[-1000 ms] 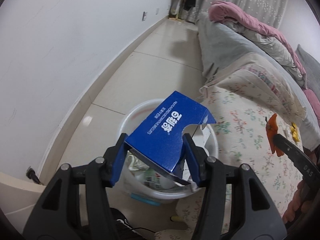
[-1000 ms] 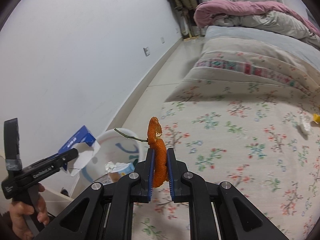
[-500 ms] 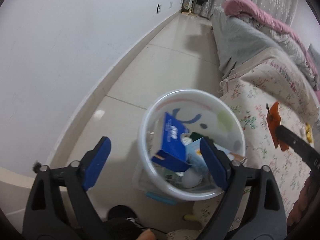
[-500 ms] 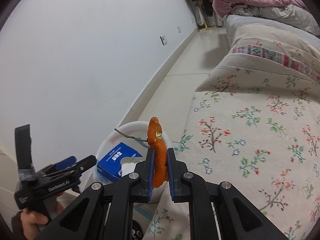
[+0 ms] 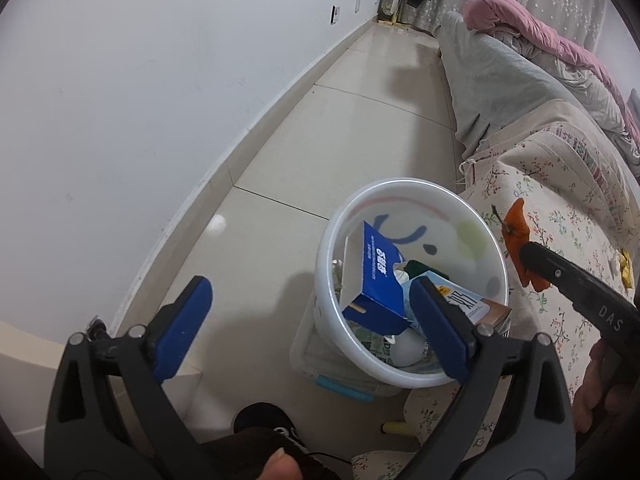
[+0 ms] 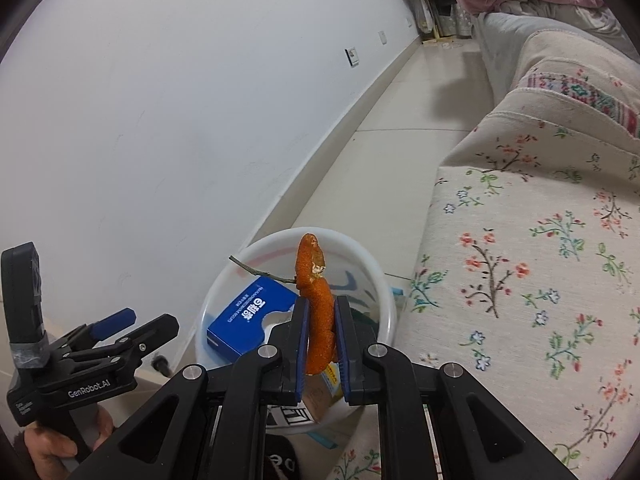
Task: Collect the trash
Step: 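Carry the tissue box to the wastebasket and open the left gripper while the right holds the wrapper, then open the right gripper over the wastebasket to drop the orange wrapper, then move the right gripper to the yellow snack wrapper on the bed and grasp it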
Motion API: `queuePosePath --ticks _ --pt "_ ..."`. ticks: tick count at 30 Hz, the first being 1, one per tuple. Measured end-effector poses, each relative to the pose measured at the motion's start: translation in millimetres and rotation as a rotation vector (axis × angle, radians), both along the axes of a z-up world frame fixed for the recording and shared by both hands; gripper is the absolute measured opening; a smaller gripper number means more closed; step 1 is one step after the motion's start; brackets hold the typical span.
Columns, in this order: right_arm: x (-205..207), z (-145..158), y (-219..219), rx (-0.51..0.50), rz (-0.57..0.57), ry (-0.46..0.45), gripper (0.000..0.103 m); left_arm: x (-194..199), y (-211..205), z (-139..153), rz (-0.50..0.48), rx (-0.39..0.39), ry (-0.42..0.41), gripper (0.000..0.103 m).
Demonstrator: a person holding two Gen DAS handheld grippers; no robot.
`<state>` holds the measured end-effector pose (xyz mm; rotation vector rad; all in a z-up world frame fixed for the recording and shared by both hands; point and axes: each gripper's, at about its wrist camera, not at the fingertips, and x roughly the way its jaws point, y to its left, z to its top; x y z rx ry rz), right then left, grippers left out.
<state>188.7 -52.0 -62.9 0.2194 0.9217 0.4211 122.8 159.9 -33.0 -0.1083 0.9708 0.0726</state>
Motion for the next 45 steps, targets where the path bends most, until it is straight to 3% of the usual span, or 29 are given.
queuePosePath --ticks 6,13,26,45 --pt "-1 -1 -7 0.051 -0.016 0.021 0.019 0 5 2 0.013 -0.002 -0.006 0.099" --pt "-18 11 -17 0.048 -0.040 -0.016 0.059 -1 6 4 0.015 -0.027 -0.005 0.099" --pt "-44 39 -40 -0.061 -0.141 -0.089 0.075 -5 -14 13 -0.032 -0.015 -0.023 0.100" --pt "-86 54 -125 -0.094 -0.333 -0.094 0.083 -8 -85 22 -0.180 0.010 -0.030 0.102"
